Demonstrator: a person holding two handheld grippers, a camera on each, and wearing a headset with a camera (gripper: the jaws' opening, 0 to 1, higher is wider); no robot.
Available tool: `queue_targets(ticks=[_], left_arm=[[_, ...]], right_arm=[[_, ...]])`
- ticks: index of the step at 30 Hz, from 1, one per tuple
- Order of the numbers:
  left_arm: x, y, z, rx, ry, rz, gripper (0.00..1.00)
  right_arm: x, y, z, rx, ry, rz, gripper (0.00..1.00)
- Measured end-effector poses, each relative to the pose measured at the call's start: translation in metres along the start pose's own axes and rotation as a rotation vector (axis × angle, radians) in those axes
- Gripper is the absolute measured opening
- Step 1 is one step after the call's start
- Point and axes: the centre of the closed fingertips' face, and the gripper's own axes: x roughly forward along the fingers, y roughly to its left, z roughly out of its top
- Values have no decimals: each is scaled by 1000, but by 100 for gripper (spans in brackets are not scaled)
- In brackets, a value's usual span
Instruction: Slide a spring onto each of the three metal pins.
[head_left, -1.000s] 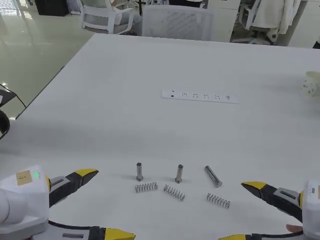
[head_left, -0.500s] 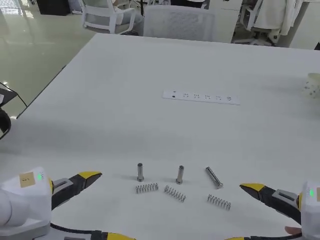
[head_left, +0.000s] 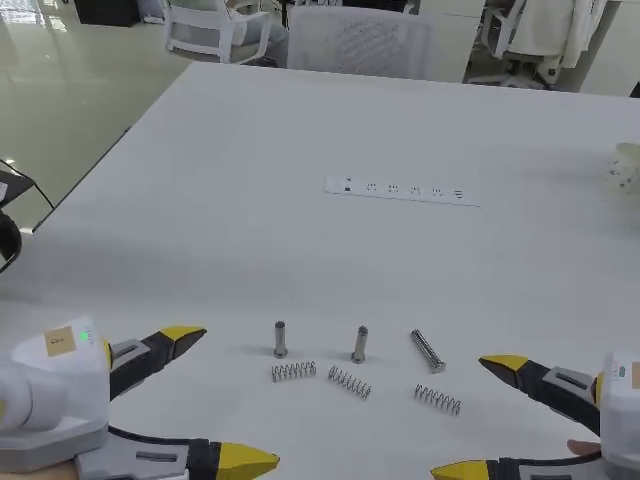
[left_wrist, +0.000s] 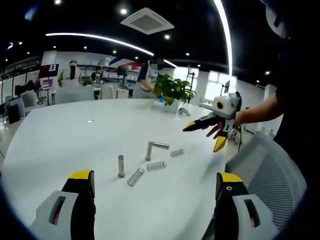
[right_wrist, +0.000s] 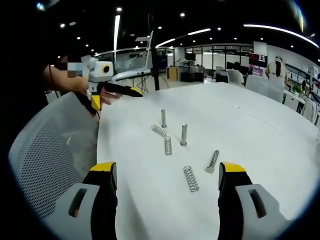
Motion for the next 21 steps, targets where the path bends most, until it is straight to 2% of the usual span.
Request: queue_targets(ticks=[3,7,21], left_arm=[[0,1,3,7,-10,-1,98],[1,4,2,11,-7,-2,98],[1,7,-3,-1,-3,1,98]], right_arm=[[0,-5,5,2,-13,-9,84],[1,-8,6,4,-15,-11,84],[9,-7,9,9,1,12,82]])
